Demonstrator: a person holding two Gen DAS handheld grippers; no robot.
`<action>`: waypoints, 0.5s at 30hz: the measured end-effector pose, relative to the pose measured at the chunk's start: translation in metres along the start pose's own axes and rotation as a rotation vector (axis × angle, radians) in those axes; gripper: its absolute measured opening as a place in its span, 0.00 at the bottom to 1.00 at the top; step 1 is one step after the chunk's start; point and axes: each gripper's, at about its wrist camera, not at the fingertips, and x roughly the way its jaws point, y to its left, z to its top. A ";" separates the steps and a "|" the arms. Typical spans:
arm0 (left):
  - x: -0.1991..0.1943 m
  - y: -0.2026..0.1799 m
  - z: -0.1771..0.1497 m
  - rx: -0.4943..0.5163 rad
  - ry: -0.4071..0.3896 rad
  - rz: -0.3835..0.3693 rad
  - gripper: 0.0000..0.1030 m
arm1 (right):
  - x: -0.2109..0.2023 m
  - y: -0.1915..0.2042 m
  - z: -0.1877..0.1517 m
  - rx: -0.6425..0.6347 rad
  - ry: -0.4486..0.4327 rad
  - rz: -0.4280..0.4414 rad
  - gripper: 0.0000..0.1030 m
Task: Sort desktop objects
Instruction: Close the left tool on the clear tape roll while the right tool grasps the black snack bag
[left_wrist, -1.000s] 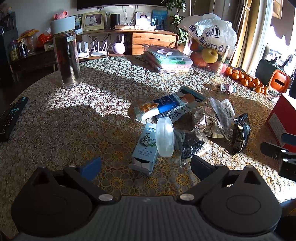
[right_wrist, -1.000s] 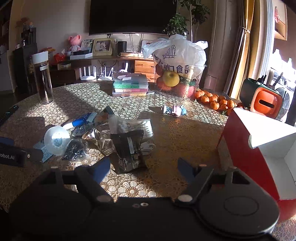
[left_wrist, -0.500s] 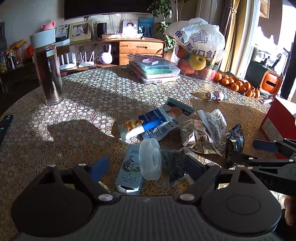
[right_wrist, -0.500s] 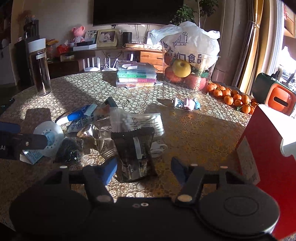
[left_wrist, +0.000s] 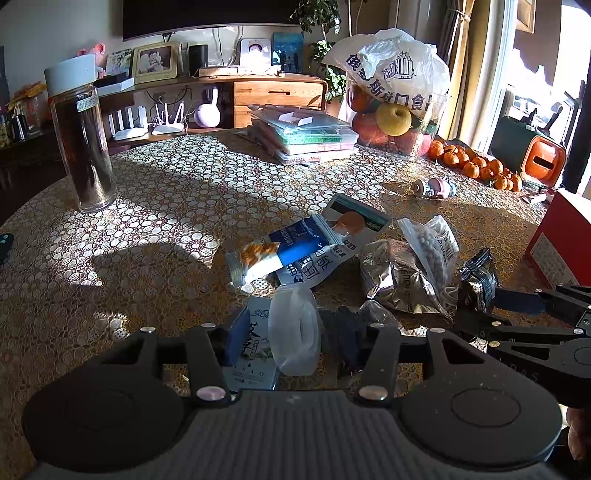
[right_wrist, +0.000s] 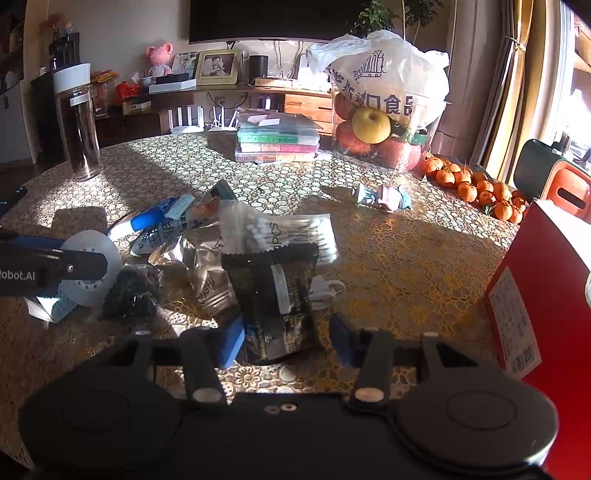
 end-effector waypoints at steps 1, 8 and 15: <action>0.000 0.000 0.000 0.000 -0.004 0.004 0.41 | 0.001 0.001 0.000 -0.006 0.002 0.002 0.40; -0.002 -0.001 0.000 0.020 -0.010 0.018 0.28 | -0.001 0.002 0.000 -0.014 -0.006 -0.002 0.34; -0.002 -0.004 0.001 0.029 -0.007 0.016 0.16 | -0.006 -0.005 0.001 0.008 -0.012 -0.006 0.31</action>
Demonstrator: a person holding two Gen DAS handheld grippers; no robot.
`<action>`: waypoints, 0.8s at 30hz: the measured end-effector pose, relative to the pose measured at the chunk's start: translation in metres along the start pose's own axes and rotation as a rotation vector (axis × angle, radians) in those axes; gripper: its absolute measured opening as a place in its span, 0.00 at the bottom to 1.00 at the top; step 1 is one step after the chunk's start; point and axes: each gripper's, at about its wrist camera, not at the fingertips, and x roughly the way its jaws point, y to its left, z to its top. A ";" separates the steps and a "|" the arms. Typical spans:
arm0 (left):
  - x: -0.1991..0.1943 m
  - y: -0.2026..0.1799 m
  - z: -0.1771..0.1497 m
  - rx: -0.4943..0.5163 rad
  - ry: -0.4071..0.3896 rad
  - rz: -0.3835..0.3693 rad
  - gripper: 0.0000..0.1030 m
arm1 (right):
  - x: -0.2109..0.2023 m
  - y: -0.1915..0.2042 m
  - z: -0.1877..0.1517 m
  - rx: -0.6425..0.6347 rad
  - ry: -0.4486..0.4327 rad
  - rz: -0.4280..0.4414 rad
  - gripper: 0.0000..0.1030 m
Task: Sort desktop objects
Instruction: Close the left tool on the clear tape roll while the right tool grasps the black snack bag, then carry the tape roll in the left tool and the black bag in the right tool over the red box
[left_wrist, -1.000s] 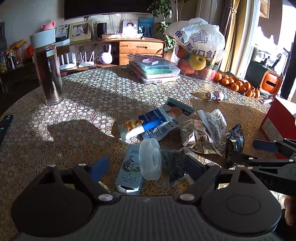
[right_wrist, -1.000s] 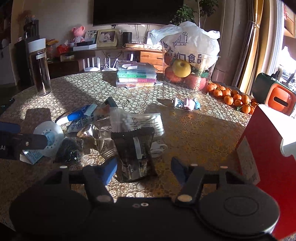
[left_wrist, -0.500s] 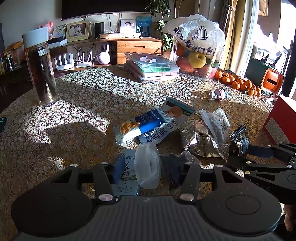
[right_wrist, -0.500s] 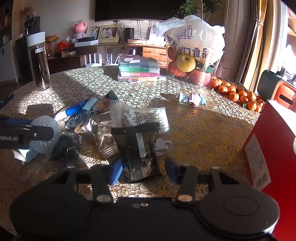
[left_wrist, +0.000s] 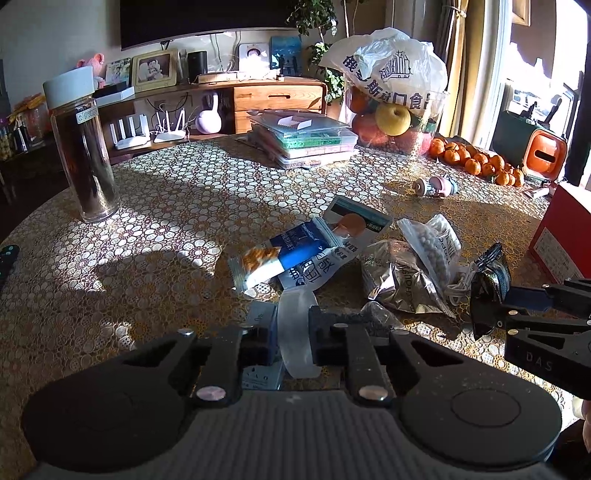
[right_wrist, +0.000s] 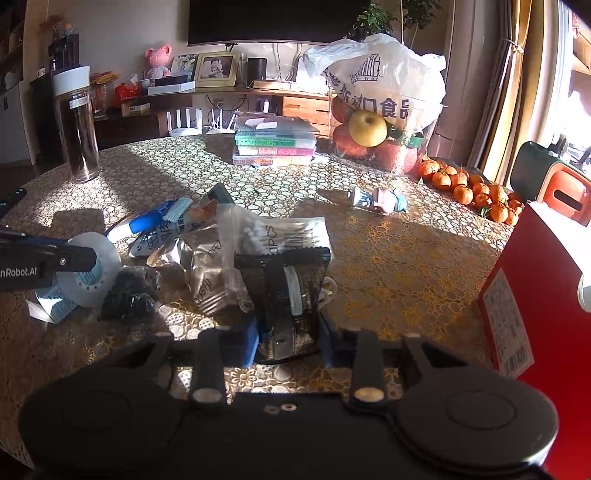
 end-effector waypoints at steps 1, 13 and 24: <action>0.000 0.000 0.001 0.001 0.003 0.000 0.16 | -0.001 -0.001 0.000 0.000 -0.003 -0.002 0.31; -0.034 -0.006 0.008 -0.031 -0.017 -0.040 0.14 | -0.040 -0.014 0.000 0.034 -0.036 -0.002 0.31; -0.083 -0.040 0.015 -0.025 -0.034 -0.161 0.11 | -0.110 -0.036 0.002 0.050 -0.082 0.018 0.31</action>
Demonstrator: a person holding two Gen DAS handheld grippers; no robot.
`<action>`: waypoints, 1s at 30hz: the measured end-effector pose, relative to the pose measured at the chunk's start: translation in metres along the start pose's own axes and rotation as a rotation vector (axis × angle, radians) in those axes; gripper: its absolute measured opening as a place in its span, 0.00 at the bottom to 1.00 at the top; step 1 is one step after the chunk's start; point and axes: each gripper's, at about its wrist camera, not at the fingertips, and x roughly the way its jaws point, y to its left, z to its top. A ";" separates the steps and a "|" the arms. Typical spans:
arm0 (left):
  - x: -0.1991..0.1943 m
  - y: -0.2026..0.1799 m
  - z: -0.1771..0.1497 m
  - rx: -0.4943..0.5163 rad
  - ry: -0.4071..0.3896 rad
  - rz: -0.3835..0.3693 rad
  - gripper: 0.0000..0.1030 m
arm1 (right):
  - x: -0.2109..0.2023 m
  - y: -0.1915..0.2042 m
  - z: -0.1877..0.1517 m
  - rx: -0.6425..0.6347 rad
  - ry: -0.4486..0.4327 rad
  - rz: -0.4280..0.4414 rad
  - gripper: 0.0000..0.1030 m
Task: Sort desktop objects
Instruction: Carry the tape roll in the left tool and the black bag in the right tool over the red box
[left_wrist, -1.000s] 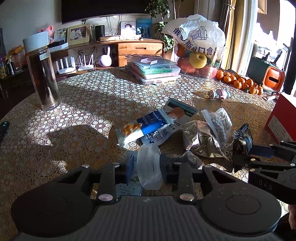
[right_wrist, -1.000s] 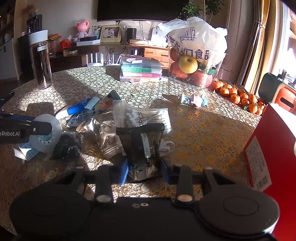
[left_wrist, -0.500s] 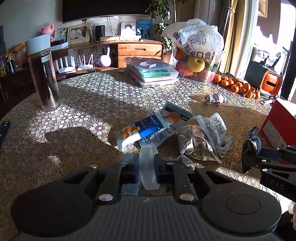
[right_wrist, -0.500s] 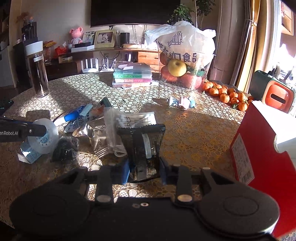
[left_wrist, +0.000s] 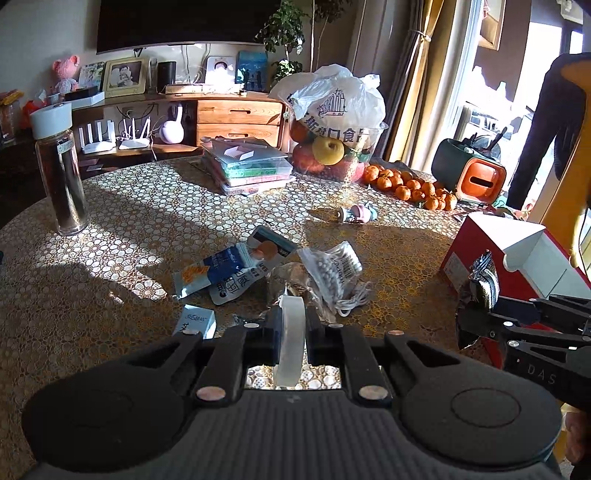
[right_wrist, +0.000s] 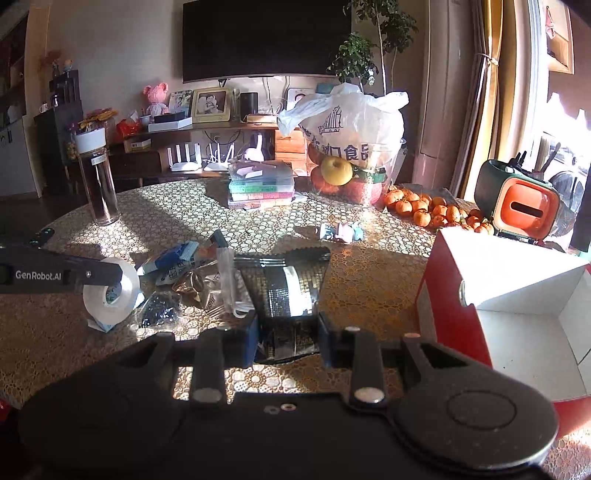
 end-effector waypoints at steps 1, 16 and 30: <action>-0.004 -0.005 0.002 0.004 -0.003 -0.015 0.11 | -0.006 -0.002 0.000 -0.004 0.000 -0.001 0.31; -0.022 -0.100 0.033 0.022 0.008 -0.321 0.11 | -0.078 -0.060 0.006 0.013 -0.028 -0.066 0.31; 0.016 -0.196 0.055 0.165 0.030 -0.421 0.11 | -0.077 -0.140 0.001 0.055 -0.010 -0.150 0.31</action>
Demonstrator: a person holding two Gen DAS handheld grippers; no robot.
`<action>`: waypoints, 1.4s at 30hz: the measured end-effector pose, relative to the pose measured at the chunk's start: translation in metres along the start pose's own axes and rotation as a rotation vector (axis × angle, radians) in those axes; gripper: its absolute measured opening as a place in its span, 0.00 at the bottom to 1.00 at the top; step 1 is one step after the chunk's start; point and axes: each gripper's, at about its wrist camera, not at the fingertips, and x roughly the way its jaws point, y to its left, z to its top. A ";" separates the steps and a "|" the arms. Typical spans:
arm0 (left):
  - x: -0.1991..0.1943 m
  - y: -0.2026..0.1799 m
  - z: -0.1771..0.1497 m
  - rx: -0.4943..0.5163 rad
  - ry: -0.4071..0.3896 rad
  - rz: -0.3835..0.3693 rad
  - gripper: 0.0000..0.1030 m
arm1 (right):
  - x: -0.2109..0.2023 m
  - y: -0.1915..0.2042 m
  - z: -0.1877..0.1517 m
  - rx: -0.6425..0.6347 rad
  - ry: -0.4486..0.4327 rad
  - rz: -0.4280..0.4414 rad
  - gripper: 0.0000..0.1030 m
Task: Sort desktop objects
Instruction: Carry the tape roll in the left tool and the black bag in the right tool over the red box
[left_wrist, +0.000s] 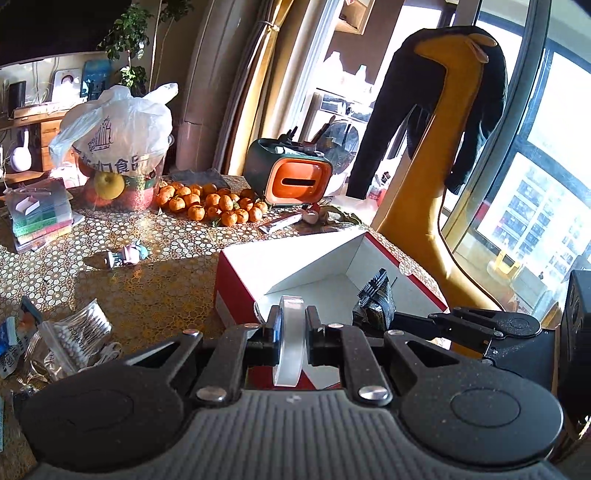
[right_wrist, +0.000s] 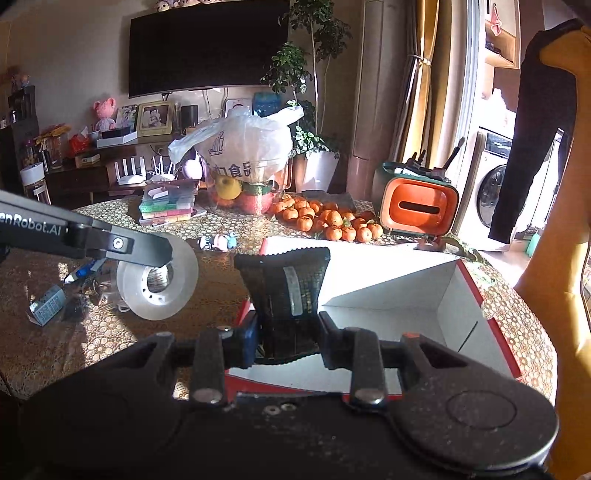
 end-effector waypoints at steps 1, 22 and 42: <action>0.005 -0.004 0.002 0.007 0.003 -0.005 0.11 | 0.003 -0.006 0.000 0.004 0.005 -0.010 0.31; 0.150 -0.045 0.017 0.132 0.243 -0.050 0.11 | 0.081 -0.086 -0.014 -0.028 0.231 -0.049 0.31; 0.214 -0.033 0.007 0.161 0.421 0.002 0.11 | 0.132 -0.095 -0.021 -0.088 0.482 -0.020 0.31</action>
